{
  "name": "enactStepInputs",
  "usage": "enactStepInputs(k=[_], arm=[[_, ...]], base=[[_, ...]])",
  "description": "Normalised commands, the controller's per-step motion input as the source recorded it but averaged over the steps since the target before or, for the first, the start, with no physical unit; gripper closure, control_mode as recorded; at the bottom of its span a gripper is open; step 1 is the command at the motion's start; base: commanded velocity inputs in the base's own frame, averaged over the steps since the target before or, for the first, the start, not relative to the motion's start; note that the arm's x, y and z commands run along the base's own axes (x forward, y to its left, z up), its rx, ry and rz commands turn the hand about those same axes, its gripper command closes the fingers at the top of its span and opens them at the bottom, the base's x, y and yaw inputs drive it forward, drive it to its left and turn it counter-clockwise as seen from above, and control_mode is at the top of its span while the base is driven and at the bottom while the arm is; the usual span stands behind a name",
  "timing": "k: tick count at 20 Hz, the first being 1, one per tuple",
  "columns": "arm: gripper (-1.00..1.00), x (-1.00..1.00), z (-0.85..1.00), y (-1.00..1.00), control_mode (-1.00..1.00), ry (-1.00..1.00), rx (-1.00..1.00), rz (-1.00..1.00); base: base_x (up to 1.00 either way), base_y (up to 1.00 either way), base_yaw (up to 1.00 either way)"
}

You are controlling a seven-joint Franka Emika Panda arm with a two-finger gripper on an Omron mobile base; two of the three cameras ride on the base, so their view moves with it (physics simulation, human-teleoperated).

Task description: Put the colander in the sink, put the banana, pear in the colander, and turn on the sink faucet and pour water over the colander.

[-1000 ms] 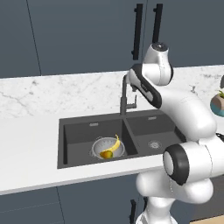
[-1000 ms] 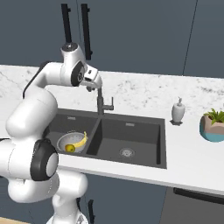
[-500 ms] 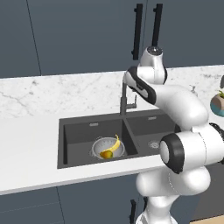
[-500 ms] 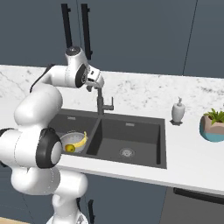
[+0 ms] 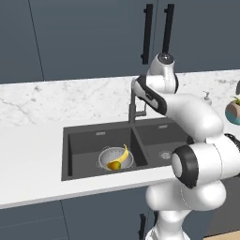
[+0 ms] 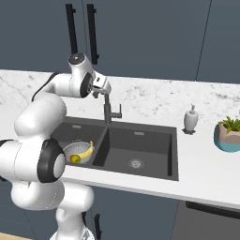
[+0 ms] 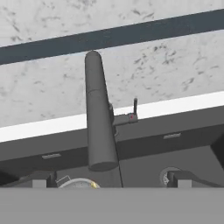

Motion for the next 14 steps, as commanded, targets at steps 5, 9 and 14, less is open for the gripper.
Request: enactStepInputs(k=[5, 9, 14], arm=[[-1.0, -0.33, -0.24, 0.07, -1.0, -0.16, -0.09, 0.0], [-1.0, 0.19, 0.0, 0.0, -1.0, 0.0, 0.0, -0.01], [-1.0, 0.43, 0.0, 0.0, -1.0, 0.05, 0.0, -0.01]], base=[[0.0, 0.0, 0.0], [0.0, 0.0, 0.0], [0.0, 0.0, 0.0]])
